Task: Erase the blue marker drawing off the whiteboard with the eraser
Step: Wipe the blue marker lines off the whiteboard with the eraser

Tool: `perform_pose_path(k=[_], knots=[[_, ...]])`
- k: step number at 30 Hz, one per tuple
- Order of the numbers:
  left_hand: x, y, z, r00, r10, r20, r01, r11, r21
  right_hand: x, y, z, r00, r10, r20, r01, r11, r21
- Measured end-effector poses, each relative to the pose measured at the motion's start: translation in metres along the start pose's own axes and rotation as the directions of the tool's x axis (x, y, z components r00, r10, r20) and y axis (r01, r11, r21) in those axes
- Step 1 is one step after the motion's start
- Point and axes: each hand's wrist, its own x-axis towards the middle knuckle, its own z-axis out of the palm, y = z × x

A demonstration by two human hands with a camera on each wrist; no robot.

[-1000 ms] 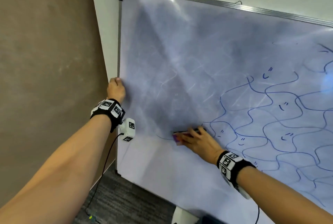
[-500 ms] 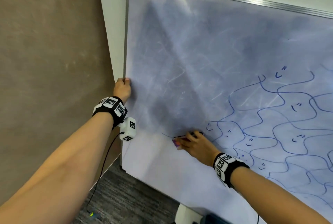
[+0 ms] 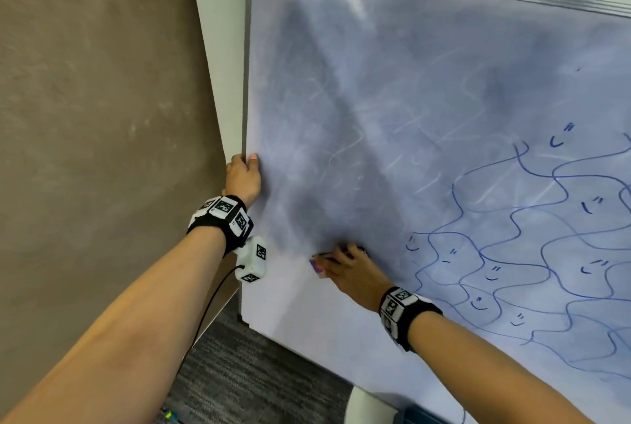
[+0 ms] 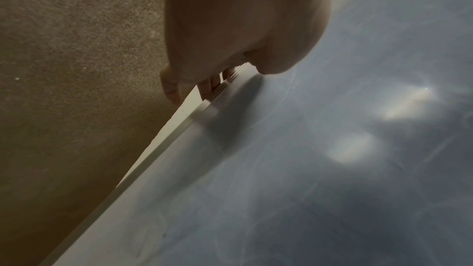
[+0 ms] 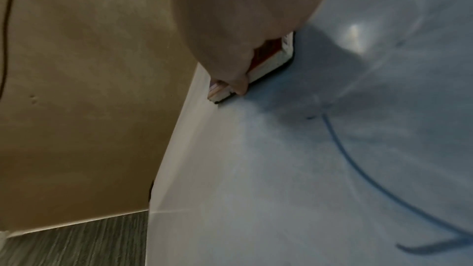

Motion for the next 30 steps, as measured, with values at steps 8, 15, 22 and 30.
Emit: perform_pose_path(k=[8, 15, 22, 30], knots=[[0.010, -0.008, -0.006, 0.996, 0.080, 0.030, -0.082, 0.993, 0.089, -0.004, -0.019, 0.023, 0.998, -0.026, 0.058, 0.023, 0.999, 0.046], [-0.004, 0.003, 0.005, 0.991, 0.081, -0.110, -0.068, 0.991, 0.119, 0.002, -0.001, 0.003, 0.969, 0.178, -0.169, -0.155, 0.978, 0.140], [-0.024, 0.060, 0.013, 0.817, 0.455, -0.353, -0.424, 0.890, 0.168, -0.073, -0.013, 0.040, 0.999, 0.037, 0.023, -0.041, 0.987, 0.158], [-0.075, 0.191, 0.037, 0.508, 0.813, -0.284, -0.797, 0.568, 0.202, -0.106, 0.076, 0.004, 0.750, 0.466, -0.470, -0.372, 0.884, 0.283]])
